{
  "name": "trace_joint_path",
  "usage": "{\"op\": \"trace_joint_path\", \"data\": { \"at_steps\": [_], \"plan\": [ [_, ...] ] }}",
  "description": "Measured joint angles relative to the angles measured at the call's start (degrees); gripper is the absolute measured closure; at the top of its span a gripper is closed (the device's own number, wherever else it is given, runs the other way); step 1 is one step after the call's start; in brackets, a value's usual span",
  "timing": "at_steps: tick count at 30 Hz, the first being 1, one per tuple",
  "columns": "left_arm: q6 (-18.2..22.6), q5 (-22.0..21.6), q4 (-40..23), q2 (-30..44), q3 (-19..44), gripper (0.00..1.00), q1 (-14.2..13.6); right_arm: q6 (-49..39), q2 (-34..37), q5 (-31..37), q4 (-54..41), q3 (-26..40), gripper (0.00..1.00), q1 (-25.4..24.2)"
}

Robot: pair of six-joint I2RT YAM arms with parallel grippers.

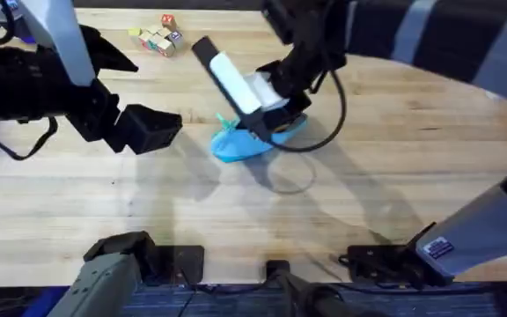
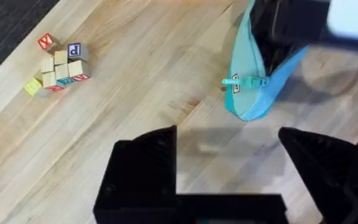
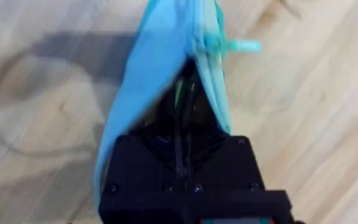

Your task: Unzip the bag, pick up the pens from the table one at a time and place them inside, then zip the bag closed.

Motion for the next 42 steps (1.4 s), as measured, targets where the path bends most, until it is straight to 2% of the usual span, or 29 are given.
{"op": "trace_joint_path", "data": {
  "at_steps": [6, 13, 14, 15, 19, 20, 21, 35, 41, 42],
  "plan": [
    [0.00, 0.00, -0.01, 0.00, 0.00, 0.008, 0.00, 0.26, 0.63, 0.05, 0.36, -0.15, 0.970, 4.01],
    [0.00, 0.00, 0.00, 0.00, 0.00, 0.007, 0.00, 2.12, 0.63, 0.08, 0.33, -0.17, 0.959, 4.56],
    [0.00, 0.00, 0.00, 0.00, 0.00, 0.007, 0.00, 2.56, 0.63, 0.07, 0.27, -0.17, 0.870, 4.56],
    [0.00, 0.00, -0.01, 0.00, 0.00, 0.007, 0.00, 2.67, 0.63, 0.04, 0.32, -0.17, 0.736, 4.56],
    [0.00, 0.00, -0.01, 0.00, 0.00, 0.007, 0.00, 3.28, 0.63, 0.07, 0.40, -0.17, 0.140, 4.56],
    [0.00, 0.00, 0.00, 0.00, 0.00, 0.007, 0.00, 3.21, 0.63, 0.07, 0.48, -0.17, 0.044, 4.56],
    [0.00, 0.00, -0.01, 0.00, 0.00, 0.007, 0.00, 3.29, 0.63, 0.07, 0.51, -0.17, 0.016, 4.56],
    [0.15, 0.00, -0.05, 0.00, 0.00, 0.008, 0.00, 7.88, -0.39, 0.07, 0.45, -0.17, 0.005, 4.32],
    [3.31, 0.00, -1.54, 0.00, 0.00, 0.008, 0.00, 13.50, -3.55, -0.17, 0.40, -0.17, 0.005, 3.21],
    [5.18, 0.02, -1.52, 0.00, -0.19, 0.008, 0.28, 18.01, -4.46, -0.20, 0.66, -0.17, 0.005, 3.09]
  ]
}}
